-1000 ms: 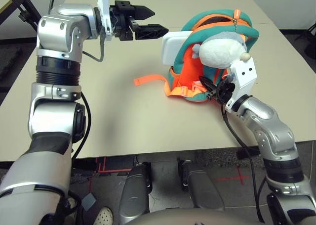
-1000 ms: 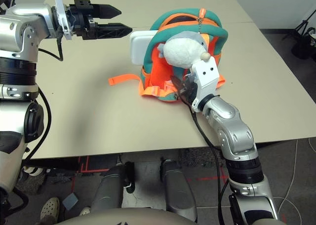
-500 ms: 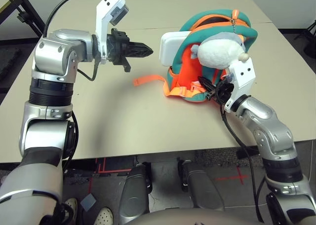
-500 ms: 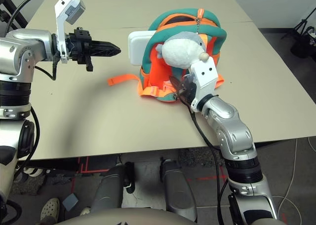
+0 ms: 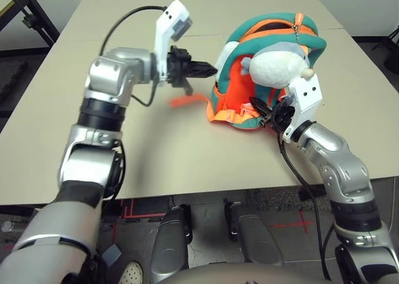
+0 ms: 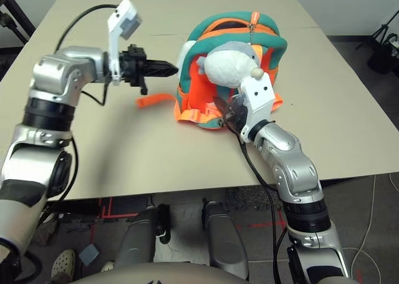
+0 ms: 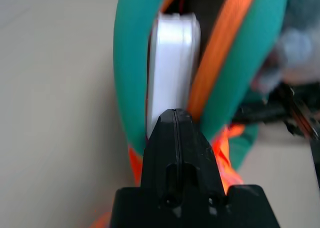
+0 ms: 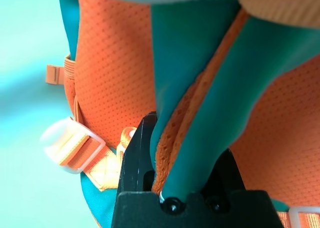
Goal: Put the pencil case into the backpack and zip it.
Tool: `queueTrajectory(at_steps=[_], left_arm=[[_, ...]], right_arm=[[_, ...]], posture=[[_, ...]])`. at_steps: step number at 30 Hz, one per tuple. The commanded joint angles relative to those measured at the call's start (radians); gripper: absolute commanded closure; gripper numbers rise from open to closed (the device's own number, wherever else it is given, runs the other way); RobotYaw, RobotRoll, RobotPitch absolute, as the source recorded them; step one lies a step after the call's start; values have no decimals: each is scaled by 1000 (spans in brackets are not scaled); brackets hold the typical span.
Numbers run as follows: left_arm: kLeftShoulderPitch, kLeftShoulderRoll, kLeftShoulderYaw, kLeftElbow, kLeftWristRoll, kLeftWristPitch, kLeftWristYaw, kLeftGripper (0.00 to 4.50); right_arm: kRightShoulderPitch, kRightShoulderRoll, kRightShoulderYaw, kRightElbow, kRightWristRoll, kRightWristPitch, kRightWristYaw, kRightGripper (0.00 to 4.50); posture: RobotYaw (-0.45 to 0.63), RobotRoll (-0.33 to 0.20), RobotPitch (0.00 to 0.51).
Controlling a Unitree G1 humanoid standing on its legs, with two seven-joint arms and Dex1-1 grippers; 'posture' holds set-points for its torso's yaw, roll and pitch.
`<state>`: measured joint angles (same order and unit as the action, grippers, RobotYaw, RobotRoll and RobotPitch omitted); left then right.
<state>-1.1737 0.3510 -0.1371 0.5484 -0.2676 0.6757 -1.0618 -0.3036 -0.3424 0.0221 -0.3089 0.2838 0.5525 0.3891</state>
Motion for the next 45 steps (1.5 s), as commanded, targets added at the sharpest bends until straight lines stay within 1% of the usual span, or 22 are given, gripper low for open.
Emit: queueTrajectory(at_steps=[1,3,6,11,14,17,23,25,27,30,32,36,39,40,45], left_arm=[[-49,-56,-6,120,30,-97,16,4500],[-69,-77,-1,145,25,-115,0,4500],[-72,-57,16,129,7,-99,-40,4500],[-44,10,38,48,-14,-44,-85,4500],[-36,62,79,-19,-48,15,-81,4500],[-43,120,145,-101,-103,88,-73,4500],[-54,180,222,-227,-193,194,-48,4500],[-49,192,225,-270,-218,226,-45,4500],[-30,205,200,-323,-222,239,-50,4500],[-20,200,193,-358,-233,251,-37,3861],[-14,197,183,-378,-238,253,-36,3187],[5,203,137,-420,-240,253,-52,1470],[3,200,125,-439,-256,263,-57,285],[2,199,119,-448,-261,267,-61,7],[-6,170,68,-481,-270,259,-72,0]], right_arm=[[27,2,22,25,-13,32,-3,3839],[30,2,19,18,-13,35,-8,3839],[34,2,15,12,-13,36,-15,3839],[39,9,18,11,-17,34,-18,3839],[36,14,22,17,-18,31,-17,3839],[25,14,24,28,-18,29,-11,3839],[18,12,27,41,-19,24,-1,3839],[18,12,29,44,-19,24,1,3839],[17,12,31,47,-20,22,3,3839],[15,12,31,51,-20,21,5,3839],[13,11,31,53,-21,20,7,3839],[13,11,31,57,-23,17,9,3841],[15,11,32,57,-24,15,9,3854],[16,11,32,57,-25,14,9,3854],[20,11,32,61,-26,11,10,3854]], posture=[[-163,0,180],[-170,0,180],[-179,0,180],[-169,0,180],[-160,0,180],[-150,0,182],[-137,0,186],[-135,0,186],[-134,0,185],[-135,0,184],[-136,0,183],[-139,0,179],[-139,0,179],[-139,0,179],[-134,0,174]])
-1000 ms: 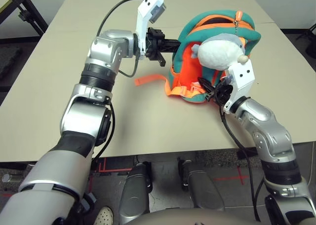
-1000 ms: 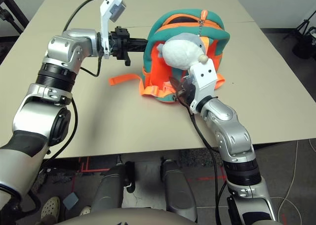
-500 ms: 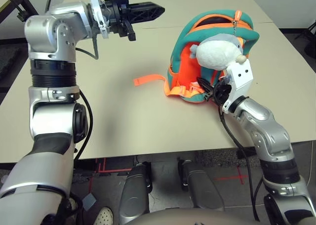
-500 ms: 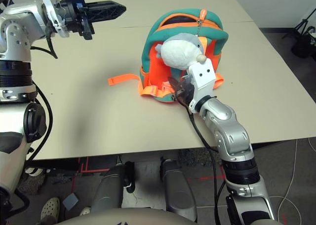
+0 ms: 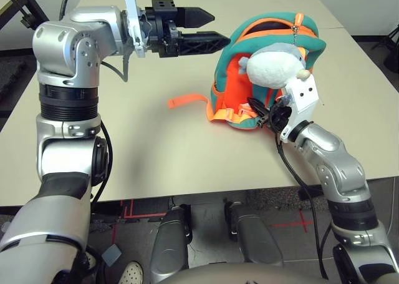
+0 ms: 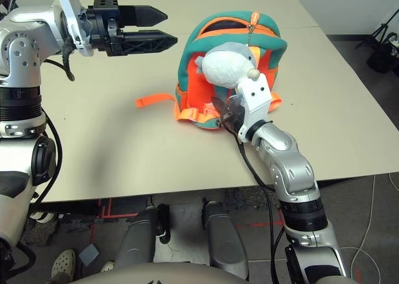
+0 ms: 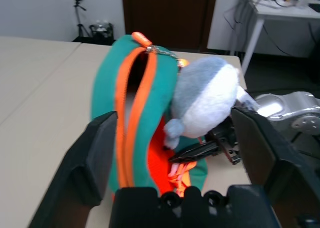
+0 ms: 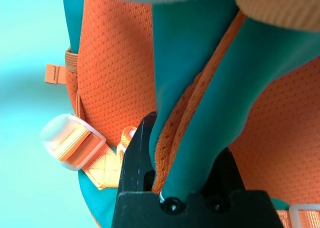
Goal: Put the pencil case into the backpack and zip it.
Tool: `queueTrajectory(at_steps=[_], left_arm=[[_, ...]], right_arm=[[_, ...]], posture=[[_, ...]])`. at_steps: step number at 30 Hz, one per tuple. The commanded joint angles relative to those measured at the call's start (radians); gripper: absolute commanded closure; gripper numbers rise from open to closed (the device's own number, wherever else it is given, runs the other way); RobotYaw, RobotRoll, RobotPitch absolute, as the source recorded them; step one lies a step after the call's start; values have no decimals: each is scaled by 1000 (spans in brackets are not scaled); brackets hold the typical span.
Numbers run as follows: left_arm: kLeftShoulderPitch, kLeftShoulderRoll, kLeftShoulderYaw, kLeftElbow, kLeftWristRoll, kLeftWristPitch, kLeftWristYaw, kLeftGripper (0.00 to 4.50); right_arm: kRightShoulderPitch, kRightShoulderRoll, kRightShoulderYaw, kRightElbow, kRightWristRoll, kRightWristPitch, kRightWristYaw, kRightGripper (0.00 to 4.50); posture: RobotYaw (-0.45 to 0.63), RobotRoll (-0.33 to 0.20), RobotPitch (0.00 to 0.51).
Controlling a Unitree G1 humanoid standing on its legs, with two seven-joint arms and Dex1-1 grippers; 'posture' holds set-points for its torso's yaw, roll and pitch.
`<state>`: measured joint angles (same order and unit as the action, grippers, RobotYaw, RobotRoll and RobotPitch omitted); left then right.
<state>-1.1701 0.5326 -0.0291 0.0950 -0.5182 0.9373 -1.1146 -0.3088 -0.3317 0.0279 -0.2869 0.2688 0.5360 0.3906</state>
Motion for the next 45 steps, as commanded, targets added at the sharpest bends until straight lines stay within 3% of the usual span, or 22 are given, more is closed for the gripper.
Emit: queueTrajectory(at_steps=[1,17,25,28,36,38,40,45], left_arm=[[-11,-21,-48,-25,-20,-6,-22,0],[-24,-154,-248,93,123,-167,-18,0],[-32,-221,-255,175,171,-223,-4,0],[-31,-242,-224,190,143,-197,-13,656],[-21,-238,-225,192,157,-195,-16,3570],[-21,-237,-224,195,158,-197,-14,4109],[-22,-236,-219,197,159,-199,-11,4339],[-42,-234,-158,198,117,-172,-2,4345]], right_arm=[[26,0,27,40,-11,27,10,3854],[29,5,30,47,-16,14,11,3854],[29,10,31,45,-19,15,7,3854],[28,12,31,46,-21,15,7,3854],[27,16,32,49,-25,13,10,3854],[25,16,33,51,-26,12,11,3854],[25,17,34,52,-26,12,11,3854],[23,18,34,56,-27,10,12,3854]], posture=[[-134,0,174],[-149,0,165],[-151,0,167],[-152,0,167],[-148,0,167],[-146,0,168],[-145,0,168],[-131,0,169]])
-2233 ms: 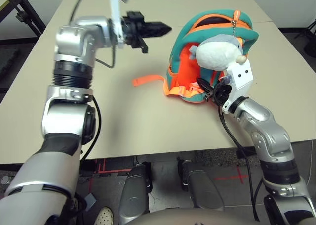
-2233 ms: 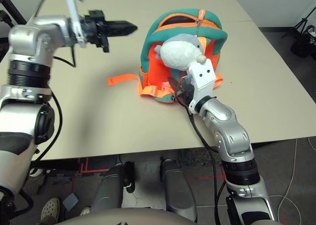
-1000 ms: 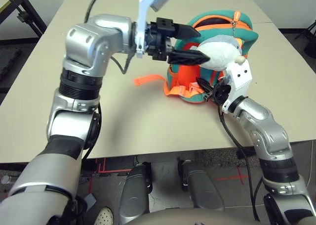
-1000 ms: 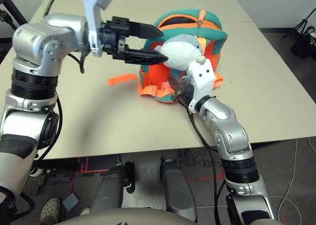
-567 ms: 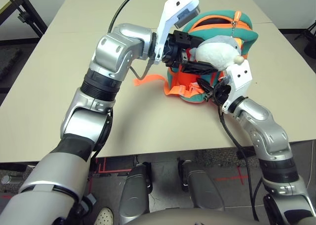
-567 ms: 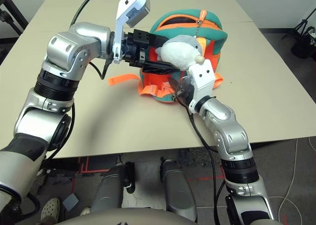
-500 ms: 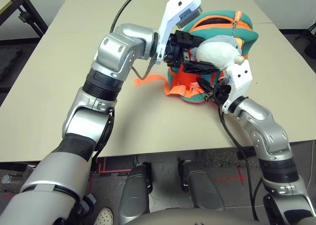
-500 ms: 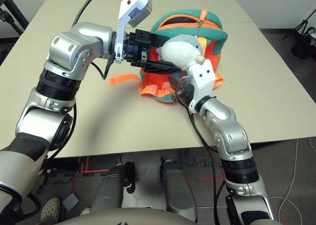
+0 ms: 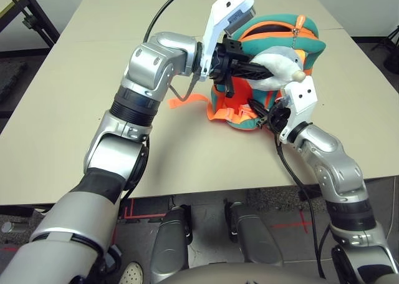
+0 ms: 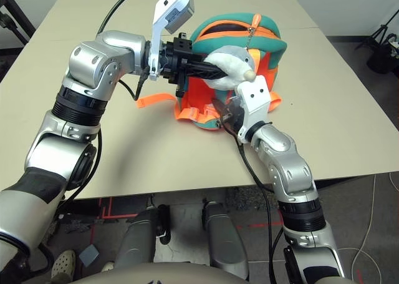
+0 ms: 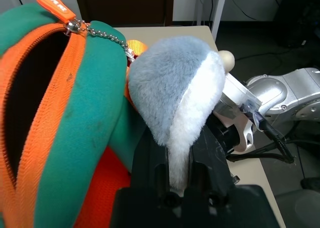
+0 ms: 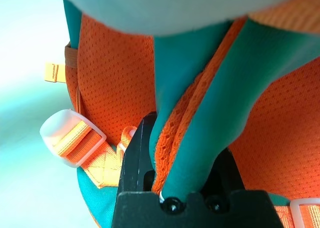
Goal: Put the pencil case into the backpack and zip it.
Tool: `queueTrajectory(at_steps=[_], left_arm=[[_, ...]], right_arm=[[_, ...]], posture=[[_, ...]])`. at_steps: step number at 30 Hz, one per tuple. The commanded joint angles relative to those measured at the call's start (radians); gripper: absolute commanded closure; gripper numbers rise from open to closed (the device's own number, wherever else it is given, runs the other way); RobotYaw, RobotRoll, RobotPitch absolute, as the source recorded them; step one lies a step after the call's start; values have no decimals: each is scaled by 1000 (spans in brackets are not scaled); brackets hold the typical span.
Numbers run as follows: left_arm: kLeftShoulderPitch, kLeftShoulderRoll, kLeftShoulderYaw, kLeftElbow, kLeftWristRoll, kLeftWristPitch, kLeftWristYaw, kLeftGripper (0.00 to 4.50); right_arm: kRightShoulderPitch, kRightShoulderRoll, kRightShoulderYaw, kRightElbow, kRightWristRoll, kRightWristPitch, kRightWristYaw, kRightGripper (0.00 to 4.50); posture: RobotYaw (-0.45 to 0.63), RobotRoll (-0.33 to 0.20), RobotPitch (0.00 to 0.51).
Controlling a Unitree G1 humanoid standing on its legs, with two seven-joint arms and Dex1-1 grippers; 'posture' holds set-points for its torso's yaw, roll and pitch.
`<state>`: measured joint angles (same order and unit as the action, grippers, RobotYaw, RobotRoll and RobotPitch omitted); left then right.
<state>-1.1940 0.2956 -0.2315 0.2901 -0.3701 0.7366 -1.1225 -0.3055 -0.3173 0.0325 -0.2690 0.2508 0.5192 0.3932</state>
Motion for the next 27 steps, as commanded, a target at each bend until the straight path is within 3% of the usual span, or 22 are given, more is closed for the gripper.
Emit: queueTrajectory(at_steps=[1,5,13,21,27], left_arm=[[-27,4,72,1,-55,49,4,4345],[-67,41,164,15,-110,101,6,4345],[-99,196,239,50,-124,130,-6,4345],[0,335,244,33,-121,168,-24,4346],[122,371,243,24,-122,189,-6,4346]], right_arm=[[19,4,31,39,-9,26,10,3854],[14,6,35,49,-11,21,13,3854],[3,11,42,70,-13,9,19,3854],[-5,10,46,84,-14,2,26,3854],[-9,14,54,94,-16,-2,30,3855]], posture=[[-131,0,169],[-116,0,171],[-103,0,174],[-92,0,179],[-78,0,179]])
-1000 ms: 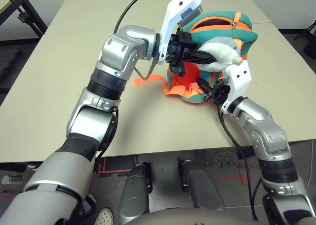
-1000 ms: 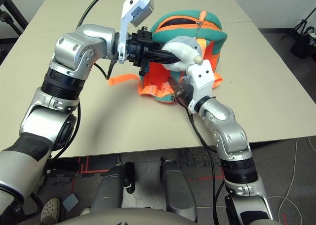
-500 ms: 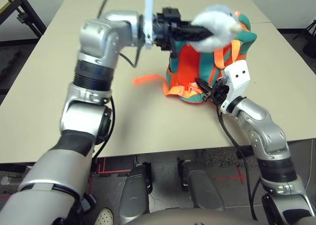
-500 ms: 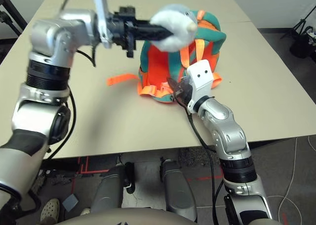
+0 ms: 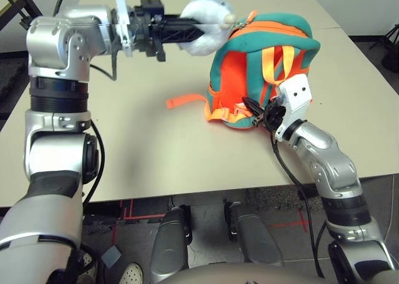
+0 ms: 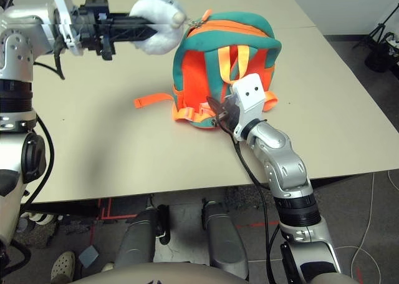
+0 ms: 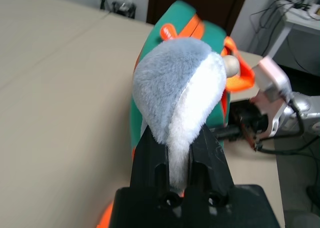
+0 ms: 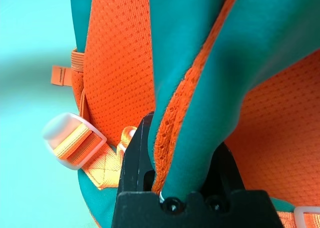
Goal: Put the pencil case into the backpack and zip it.
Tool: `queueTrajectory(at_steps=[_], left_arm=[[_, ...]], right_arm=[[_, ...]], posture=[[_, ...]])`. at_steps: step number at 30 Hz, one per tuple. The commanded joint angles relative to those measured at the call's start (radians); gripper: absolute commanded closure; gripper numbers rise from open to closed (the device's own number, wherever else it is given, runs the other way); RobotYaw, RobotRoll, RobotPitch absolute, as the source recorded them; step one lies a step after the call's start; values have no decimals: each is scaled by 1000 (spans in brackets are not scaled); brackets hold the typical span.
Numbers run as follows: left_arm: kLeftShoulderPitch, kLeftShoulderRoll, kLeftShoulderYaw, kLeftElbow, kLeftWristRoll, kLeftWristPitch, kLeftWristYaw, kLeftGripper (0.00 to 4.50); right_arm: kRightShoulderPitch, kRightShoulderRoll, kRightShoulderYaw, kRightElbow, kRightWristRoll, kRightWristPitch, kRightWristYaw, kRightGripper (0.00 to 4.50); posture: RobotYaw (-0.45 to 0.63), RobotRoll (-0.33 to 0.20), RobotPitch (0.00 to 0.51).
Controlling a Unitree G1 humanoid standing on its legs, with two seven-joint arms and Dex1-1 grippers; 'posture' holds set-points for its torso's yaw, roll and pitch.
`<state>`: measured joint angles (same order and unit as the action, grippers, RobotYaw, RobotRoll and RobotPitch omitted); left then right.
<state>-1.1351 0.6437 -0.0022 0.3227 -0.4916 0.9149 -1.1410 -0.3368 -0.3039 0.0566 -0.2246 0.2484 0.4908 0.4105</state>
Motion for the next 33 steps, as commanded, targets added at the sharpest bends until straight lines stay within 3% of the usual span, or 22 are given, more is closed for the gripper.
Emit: queueTrajectory(at_steps=[1,20,33], left_arm=[[91,28,13,-9,3,11,17,4346],[373,92,-89,-61,27,72,-7,4347],[422,28,-222,51,121,-61,0,4347]], right_arm=[[20,1,32,51,-14,25,14,3855],[9,-2,39,68,-24,10,34,3855],[8,-2,37,61,-32,17,36,3855]], posture=[[-78,0,179],[-69,0,174],[-82,0,180]])
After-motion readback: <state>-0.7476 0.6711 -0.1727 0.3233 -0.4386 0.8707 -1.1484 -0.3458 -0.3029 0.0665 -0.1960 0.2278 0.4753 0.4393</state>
